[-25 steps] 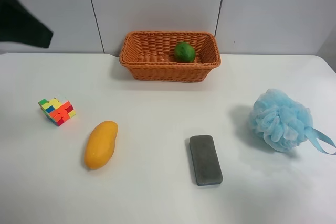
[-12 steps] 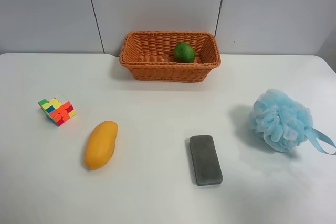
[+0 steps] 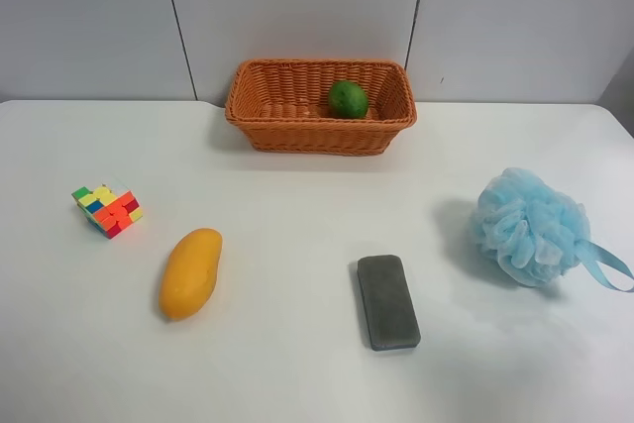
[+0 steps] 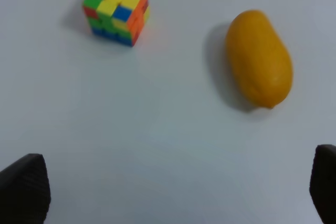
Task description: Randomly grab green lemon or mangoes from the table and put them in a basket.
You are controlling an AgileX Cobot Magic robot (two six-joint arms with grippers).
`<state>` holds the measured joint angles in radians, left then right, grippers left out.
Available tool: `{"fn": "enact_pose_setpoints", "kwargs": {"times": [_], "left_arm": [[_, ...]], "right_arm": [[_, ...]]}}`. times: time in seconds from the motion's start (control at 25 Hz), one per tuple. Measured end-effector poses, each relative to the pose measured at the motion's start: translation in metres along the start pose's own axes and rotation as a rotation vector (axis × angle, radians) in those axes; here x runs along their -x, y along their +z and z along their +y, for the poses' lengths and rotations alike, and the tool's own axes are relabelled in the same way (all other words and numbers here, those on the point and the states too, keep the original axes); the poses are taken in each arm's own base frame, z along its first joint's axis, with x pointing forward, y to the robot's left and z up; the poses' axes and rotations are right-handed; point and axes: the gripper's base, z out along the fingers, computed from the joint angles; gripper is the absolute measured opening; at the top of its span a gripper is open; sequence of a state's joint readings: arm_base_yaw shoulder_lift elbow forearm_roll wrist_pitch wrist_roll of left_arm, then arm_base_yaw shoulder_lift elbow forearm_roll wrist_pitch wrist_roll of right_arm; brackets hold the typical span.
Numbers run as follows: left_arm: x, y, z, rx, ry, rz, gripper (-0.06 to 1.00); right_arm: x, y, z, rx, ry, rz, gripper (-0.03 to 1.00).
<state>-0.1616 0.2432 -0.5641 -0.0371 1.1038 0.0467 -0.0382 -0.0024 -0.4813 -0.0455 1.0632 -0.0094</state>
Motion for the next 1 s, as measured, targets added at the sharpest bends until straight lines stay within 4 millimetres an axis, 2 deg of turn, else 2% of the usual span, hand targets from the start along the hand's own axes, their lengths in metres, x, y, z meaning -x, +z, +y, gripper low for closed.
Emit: {"fn": "enact_pose_setpoints", "kwargs": {"times": [0.32, 0.64, 1.0], "left_arm": [[-0.015, -0.015, -0.003, 0.084, -0.076, -0.068, 0.99], [-0.027, -0.018, -0.005, 0.11, -0.039, -0.215, 0.99], [-0.029, -0.019, -0.005, 0.112, -0.036, -0.231, 0.99]], "right_arm": [[0.0, 0.0, 0.0, 0.0, 0.0, 0.0, 0.99], [0.0, 0.0, 0.0, 0.0, 0.0, 0.0, 0.99], [0.0, 0.0, 0.0, 0.0, 0.0, 0.0, 0.99]]}}
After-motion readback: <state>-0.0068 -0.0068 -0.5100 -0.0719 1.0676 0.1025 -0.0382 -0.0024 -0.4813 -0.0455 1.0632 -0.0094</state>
